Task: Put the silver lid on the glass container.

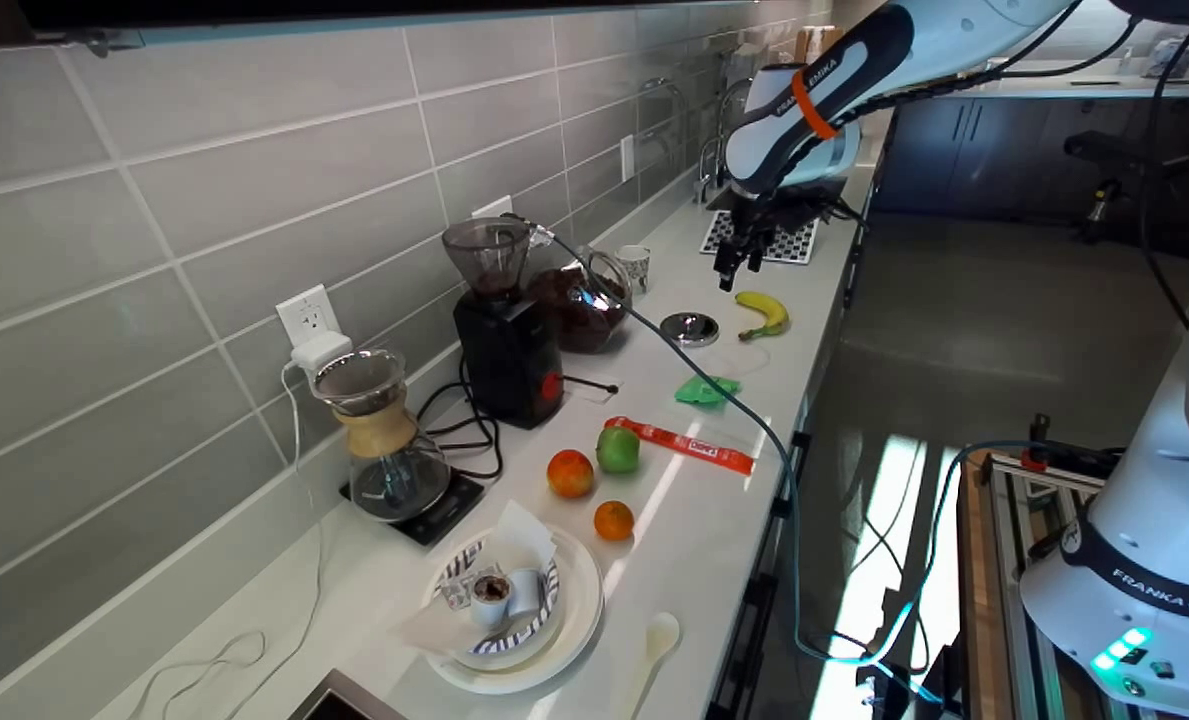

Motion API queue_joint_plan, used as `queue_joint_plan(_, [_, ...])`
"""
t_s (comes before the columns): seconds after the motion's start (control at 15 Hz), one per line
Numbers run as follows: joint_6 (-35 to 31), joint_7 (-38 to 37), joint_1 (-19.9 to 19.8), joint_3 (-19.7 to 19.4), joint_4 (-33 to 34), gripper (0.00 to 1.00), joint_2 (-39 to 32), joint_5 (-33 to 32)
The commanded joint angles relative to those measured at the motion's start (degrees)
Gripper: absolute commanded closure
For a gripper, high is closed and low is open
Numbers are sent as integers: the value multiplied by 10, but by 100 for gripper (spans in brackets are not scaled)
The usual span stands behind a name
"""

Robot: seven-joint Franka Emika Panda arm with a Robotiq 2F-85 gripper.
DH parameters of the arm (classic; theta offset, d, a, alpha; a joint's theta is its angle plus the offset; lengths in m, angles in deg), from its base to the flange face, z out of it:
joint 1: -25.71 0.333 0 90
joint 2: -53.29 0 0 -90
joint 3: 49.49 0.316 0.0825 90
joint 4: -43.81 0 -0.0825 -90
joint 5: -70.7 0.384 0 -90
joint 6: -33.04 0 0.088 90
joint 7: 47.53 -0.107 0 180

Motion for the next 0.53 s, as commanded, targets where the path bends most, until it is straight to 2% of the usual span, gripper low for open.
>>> queue_joint_plan(0.0, [0, -5, -24, 22, 4, 0, -6, -8])
queue_joint_plan(0.4, [10, -9, -26, 30, 11, 0, -7, -7])
queue_joint_plan(0.47, [-4, -56, -24, 25, 33, 0, -34, -12])
